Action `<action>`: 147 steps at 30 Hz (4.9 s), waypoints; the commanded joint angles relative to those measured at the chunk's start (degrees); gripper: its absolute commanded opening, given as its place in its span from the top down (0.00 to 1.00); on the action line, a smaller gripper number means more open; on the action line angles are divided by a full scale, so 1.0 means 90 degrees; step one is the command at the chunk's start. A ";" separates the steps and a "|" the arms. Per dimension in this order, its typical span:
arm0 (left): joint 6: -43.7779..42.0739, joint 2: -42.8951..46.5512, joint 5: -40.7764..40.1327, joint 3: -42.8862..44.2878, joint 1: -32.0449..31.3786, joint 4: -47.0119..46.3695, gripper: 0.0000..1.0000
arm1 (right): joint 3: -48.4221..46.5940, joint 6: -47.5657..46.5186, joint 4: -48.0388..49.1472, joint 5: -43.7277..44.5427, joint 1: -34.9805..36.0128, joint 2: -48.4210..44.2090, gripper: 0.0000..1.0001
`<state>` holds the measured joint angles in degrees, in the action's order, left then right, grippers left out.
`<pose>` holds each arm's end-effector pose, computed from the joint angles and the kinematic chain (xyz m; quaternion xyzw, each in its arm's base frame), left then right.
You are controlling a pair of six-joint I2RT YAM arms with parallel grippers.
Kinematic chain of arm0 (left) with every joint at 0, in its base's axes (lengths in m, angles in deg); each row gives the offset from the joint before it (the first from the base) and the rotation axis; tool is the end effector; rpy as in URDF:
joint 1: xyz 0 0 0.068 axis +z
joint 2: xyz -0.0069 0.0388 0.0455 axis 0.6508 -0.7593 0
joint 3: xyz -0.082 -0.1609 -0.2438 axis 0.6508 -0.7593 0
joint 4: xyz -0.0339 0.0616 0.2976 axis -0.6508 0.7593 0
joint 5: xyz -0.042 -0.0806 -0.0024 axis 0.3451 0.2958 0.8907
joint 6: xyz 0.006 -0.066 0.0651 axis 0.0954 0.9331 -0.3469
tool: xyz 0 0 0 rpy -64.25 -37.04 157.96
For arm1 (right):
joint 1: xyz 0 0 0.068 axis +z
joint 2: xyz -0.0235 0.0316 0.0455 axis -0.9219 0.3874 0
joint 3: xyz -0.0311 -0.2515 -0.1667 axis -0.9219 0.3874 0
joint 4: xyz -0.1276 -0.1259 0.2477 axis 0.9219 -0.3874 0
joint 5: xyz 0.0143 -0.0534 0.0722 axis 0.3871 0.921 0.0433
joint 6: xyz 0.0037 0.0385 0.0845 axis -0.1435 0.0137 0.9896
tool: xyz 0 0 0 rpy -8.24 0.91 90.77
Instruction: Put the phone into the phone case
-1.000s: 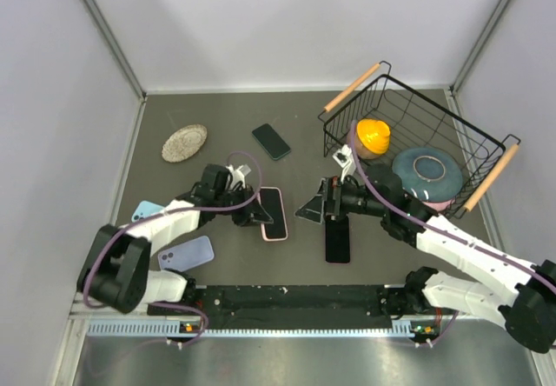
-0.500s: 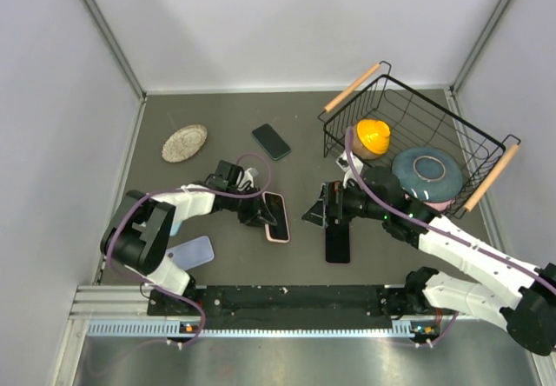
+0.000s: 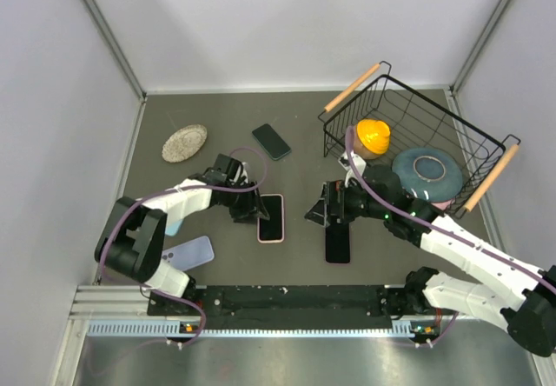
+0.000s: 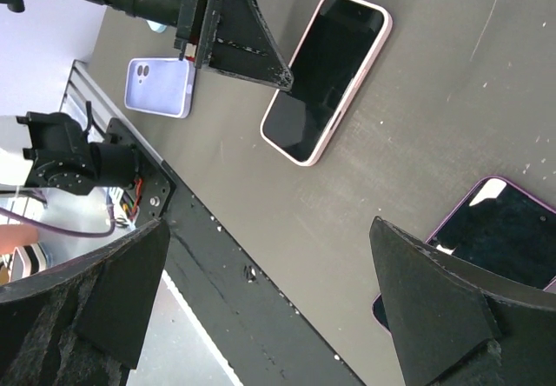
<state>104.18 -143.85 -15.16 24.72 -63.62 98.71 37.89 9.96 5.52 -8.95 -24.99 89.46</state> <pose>0.2876 -0.1606 0.1159 -0.0598 0.9520 -0.2891 0.0806 0.1929 0.2080 0.2616 -0.1368 0.8461 0.4072 0.3157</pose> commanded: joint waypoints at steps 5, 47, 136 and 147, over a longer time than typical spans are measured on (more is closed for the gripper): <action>0.0213 0.0792 -0.1351 0.0507 0.0049 0.0808 0.43 | -0.0430 -0.0216 -0.0353 0.0301 0.0036 -0.0332 0.02; 0.5740 0.1808 -0.4870 -0.0419 0.1494 0.3955 0.35 | 0.0488 0.0155 -0.0979 0.0858 0.0026 -0.1631 0.03; 0.0330 0.1416 -0.3366 0.0168 -0.0189 0.1640 0.33 | -0.0038 0.1190 -0.1662 0.3211 0.0729 0.1131 0.04; -0.0178 0.1027 -0.2887 0.0020 0.0566 0.1386 0.37 | -0.0244 0.1162 -0.1643 0.3514 0.0798 0.2060 0.06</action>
<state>104.97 -132.15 -43.36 23.93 -58.64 112.77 38.34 20.36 -9.96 20.40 -18.47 106.27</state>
